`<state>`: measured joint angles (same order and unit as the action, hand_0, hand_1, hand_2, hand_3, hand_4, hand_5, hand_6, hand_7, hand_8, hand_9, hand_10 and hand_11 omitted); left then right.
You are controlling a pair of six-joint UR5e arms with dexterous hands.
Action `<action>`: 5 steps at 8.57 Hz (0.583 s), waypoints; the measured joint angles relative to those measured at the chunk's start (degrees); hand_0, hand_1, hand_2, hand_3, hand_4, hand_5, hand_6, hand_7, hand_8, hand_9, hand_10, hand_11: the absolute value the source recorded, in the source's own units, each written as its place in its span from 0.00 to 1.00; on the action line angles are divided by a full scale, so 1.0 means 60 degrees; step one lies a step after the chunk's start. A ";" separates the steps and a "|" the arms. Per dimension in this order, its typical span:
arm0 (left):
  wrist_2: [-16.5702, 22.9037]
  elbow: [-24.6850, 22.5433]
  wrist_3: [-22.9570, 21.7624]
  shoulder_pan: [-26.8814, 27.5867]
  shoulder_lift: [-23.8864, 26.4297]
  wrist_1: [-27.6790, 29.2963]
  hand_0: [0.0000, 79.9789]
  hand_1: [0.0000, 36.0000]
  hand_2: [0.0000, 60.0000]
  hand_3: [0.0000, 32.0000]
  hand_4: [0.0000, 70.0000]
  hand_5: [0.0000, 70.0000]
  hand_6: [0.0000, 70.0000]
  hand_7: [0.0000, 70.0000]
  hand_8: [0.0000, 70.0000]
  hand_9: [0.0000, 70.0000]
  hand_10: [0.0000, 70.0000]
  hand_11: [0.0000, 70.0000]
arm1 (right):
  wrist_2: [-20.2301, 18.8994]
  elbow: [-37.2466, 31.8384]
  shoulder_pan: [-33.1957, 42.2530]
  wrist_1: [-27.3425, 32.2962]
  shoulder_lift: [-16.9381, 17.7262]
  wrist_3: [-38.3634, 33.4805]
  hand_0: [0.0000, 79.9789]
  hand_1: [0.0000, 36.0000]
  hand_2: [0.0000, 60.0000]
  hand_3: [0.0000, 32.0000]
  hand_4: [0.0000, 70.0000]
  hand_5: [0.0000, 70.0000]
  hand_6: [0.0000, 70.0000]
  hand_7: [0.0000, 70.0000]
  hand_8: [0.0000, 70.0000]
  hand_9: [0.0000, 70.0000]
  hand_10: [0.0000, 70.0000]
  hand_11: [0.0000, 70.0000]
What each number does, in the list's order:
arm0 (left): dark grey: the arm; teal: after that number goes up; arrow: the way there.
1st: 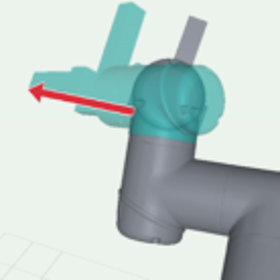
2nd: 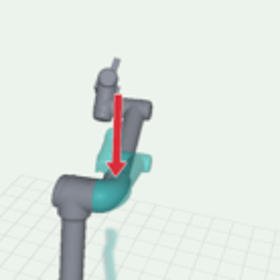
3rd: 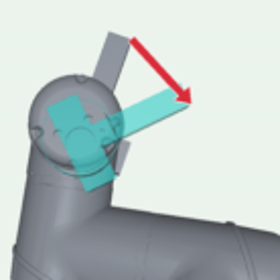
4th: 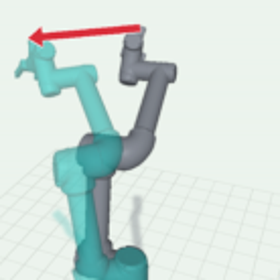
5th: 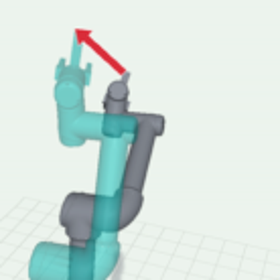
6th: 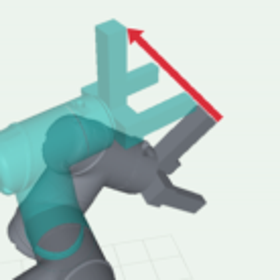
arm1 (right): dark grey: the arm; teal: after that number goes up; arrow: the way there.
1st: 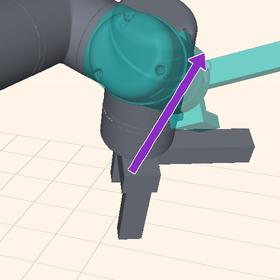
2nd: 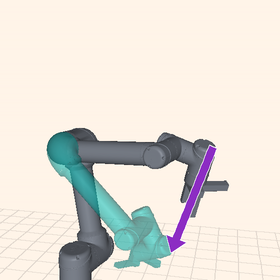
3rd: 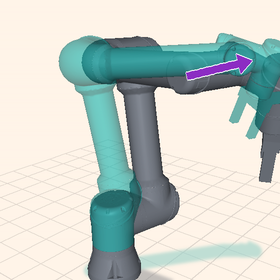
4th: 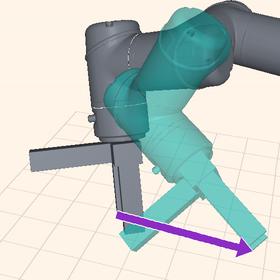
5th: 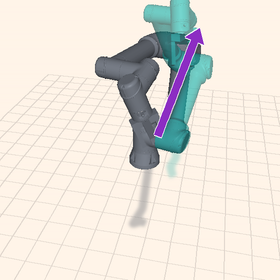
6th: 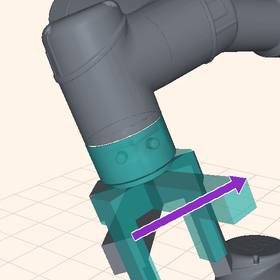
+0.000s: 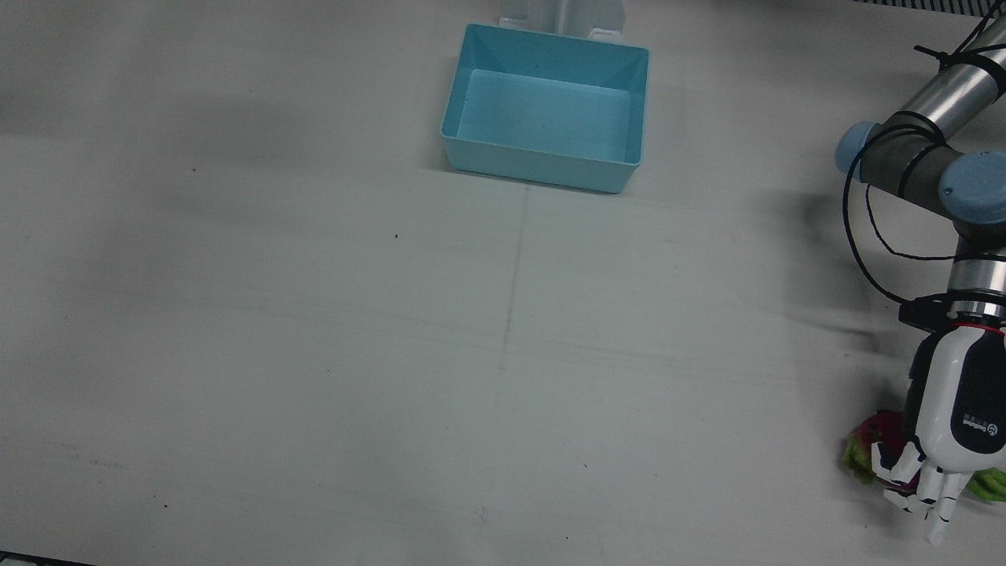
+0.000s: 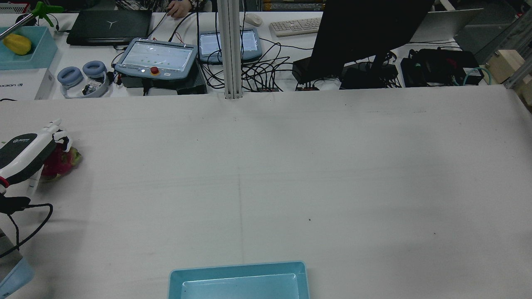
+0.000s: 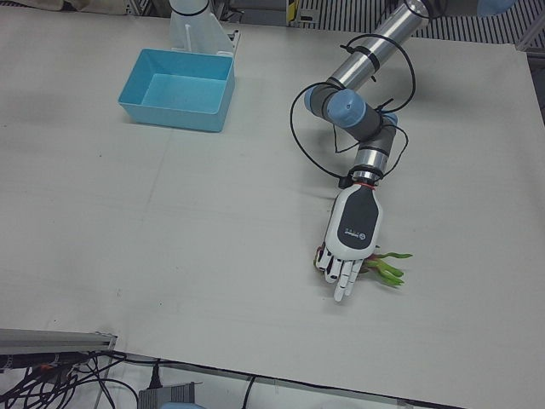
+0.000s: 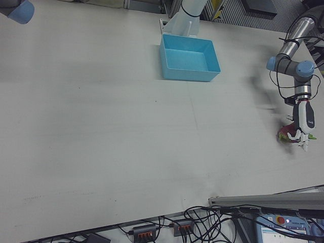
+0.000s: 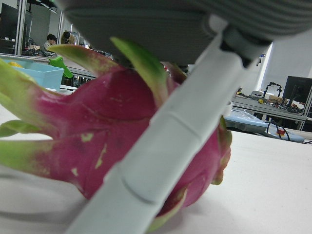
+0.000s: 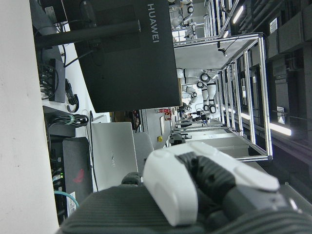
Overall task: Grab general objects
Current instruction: 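Close the left hand's fingers around the pink dragon fruit, then tighten the left hand's grip and lift the dragon fruit off the table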
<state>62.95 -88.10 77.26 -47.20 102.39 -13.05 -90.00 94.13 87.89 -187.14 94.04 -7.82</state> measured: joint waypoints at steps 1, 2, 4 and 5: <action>-0.0085 0.0035 0.0000 0.0006 -0.0003 0.0012 1.00 1.00 1.00 0.00 0.30 1.00 0.37 1.00 0.06 0.27 0.23 0.40 | 0.0000 0.0000 0.0000 -0.0001 0.0000 0.0000 0.00 0.00 0.00 0.00 0.00 0.00 0.00 0.00 0.00 0.00 0.00 0.00; -0.0200 0.0069 0.0000 0.0005 -0.0008 0.0023 1.00 1.00 1.00 0.00 0.44 1.00 0.68 1.00 0.12 0.27 0.45 0.71 | 0.0000 0.0000 0.0000 0.0001 0.0000 0.0000 0.00 0.00 0.00 0.00 0.00 0.00 0.00 0.00 0.00 0.00 0.00 0.00; -0.0323 0.0136 0.0005 0.0006 -0.0009 0.0064 1.00 1.00 1.00 0.00 0.66 1.00 1.00 1.00 0.63 0.75 1.00 1.00 | 0.0000 0.0000 0.0000 0.0004 0.0003 0.0000 0.00 0.00 0.00 0.00 0.00 0.00 0.00 0.00 0.00 0.00 0.00 0.00; -0.0343 0.0206 0.0005 0.0005 -0.0005 0.0123 1.00 1.00 1.00 0.00 0.75 1.00 1.00 1.00 0.93 1.00 1.00 1.00 | 0.0000 0.0000 0.0000 0.0004 0.0003 0.0000 0.00 0.00 0.00 0.00 0.00 0.00 0.00 0.00 0.00 0.00 0.00 0.00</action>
<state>60.89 -86.86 77.29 -47.17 102.36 -12.31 -90.00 94.13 87.89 -187.12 94.06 -7.82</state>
